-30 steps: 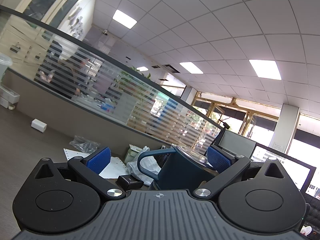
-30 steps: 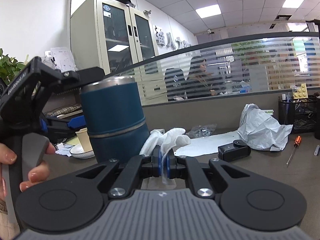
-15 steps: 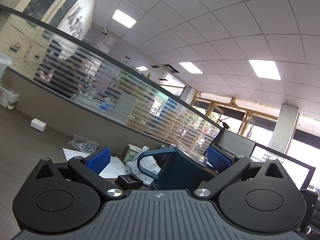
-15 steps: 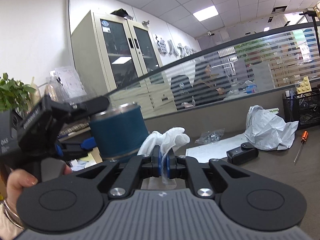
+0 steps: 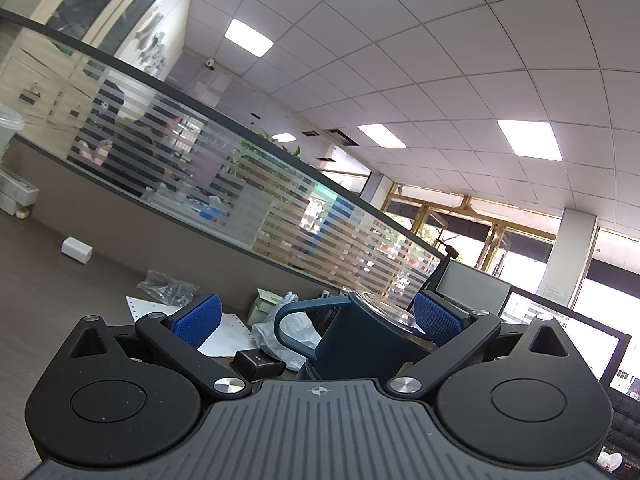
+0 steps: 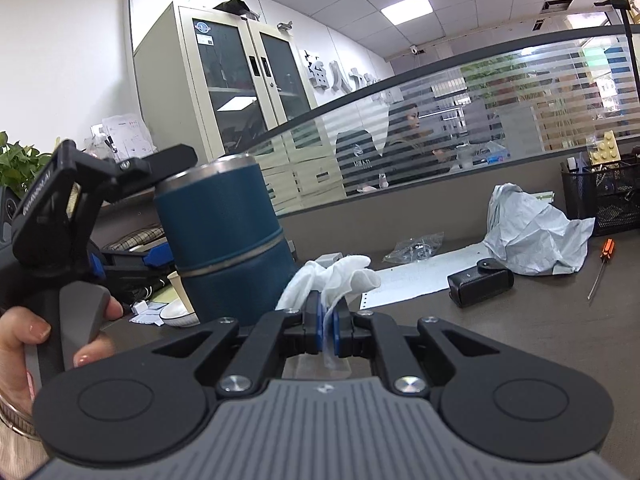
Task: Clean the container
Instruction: 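Tilt the blue thermos upright with the left gripper while the right gripper's tissue wipes its body, then rub the right gripper's tissue along the thermos lower body and label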
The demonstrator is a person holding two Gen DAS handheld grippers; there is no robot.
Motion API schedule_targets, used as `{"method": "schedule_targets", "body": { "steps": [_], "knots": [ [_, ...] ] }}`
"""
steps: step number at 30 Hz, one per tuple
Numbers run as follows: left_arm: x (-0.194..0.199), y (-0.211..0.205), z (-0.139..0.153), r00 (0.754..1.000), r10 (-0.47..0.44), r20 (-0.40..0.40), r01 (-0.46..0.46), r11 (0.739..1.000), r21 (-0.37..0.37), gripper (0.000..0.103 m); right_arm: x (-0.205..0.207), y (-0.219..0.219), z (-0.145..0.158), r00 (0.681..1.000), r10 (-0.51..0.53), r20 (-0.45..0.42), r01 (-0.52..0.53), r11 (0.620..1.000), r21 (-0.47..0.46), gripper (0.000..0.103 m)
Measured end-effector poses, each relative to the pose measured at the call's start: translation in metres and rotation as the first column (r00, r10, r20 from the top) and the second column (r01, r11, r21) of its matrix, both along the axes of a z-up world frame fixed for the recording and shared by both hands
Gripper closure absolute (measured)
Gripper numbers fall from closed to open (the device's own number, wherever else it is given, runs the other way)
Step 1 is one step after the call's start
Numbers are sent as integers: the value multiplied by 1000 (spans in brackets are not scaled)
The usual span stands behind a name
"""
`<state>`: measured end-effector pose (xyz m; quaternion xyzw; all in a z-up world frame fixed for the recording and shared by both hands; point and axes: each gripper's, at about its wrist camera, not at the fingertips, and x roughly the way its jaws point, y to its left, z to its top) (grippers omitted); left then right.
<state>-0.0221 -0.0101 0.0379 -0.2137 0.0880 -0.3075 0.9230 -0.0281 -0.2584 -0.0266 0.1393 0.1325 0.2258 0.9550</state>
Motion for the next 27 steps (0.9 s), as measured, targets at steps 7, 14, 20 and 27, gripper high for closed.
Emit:
{"method": "schedule_targets", "body": {
  "steps": [7,14,20,27],
  "knots": [
    [-3,-1,1,1000,0,1,0,1000,0,0,0,-1,-4,1000,0,-15,0,1000,4,93],
    [-5,-4,4,1000,-2,-1,2,1000,-1,0,1,1,-10,999,-4,-39,4,1000,-9,93],
    [-4,-4,3,1000,-2,-1,2,1000,-1,0,1,1,-13,999,-4,-50,3,1000,-11,93],
    [-1,-1,2,1000,-4,0,4,1000,-2,0,6,-1,-17,996,5,-87,-5,1000,7,93]
  ]
}}
